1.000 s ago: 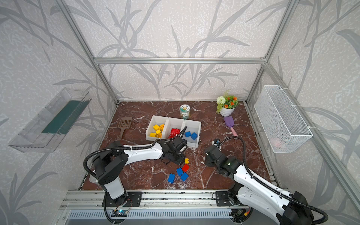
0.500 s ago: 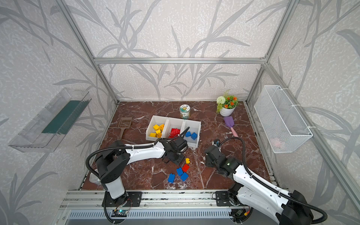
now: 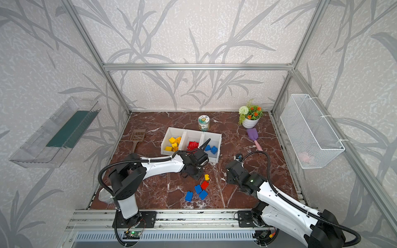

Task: Sort the legos into containers by color
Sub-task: Pick up the lego from the middle-left of the table.

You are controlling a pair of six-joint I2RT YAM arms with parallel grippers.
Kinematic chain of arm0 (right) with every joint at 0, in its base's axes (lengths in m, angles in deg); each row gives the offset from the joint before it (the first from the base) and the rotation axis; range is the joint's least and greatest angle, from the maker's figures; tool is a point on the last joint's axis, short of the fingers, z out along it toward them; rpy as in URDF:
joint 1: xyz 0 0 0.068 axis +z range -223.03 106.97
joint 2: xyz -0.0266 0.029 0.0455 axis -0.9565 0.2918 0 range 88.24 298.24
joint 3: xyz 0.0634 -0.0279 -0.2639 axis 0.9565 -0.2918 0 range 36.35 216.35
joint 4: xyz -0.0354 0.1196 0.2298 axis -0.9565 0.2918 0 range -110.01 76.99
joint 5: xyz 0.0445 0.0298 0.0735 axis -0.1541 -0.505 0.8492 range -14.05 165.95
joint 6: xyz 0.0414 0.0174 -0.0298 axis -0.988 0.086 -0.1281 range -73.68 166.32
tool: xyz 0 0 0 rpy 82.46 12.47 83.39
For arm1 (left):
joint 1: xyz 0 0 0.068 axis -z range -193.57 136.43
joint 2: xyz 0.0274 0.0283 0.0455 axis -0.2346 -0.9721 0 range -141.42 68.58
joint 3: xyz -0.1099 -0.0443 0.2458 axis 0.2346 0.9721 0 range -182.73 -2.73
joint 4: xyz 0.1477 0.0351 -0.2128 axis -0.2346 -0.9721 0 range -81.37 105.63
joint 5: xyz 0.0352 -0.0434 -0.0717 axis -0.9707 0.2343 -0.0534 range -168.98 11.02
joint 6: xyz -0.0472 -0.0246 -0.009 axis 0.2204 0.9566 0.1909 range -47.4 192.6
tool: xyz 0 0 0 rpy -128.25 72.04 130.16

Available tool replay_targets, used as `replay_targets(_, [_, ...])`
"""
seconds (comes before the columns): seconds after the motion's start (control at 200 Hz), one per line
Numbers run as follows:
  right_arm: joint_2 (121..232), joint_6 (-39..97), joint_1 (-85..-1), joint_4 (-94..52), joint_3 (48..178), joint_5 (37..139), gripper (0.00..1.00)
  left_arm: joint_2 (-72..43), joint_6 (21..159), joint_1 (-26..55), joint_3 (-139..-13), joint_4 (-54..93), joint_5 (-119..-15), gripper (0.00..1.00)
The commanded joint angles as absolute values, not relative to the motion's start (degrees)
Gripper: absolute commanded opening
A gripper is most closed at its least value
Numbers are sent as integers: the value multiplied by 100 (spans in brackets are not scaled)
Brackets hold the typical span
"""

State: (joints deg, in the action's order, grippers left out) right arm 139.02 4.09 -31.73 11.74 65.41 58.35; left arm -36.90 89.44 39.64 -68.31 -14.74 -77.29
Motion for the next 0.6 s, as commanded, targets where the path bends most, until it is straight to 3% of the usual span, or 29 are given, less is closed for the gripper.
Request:
replay_targets(0.0, [13688,361,-3190,1363,6528,5648,60,-3556,8721,3969,-7069,-1600,-7822,23])
replay_targets(0.145, [13561,327,-3198,1356,6490,5576,60,-3606,8502,3920,-7828,-1811,-8468,23])
replay_targets(0.445, [13571,466,-3208,1522,6707,5611,60,-4578,8152,3503,-9649,-2098,-8260,23])
replay_targets(0.595, [13493,488,-3208,1589,6754,5610,60,-4872,8229,3373,-9963,-2129,-8181,34])
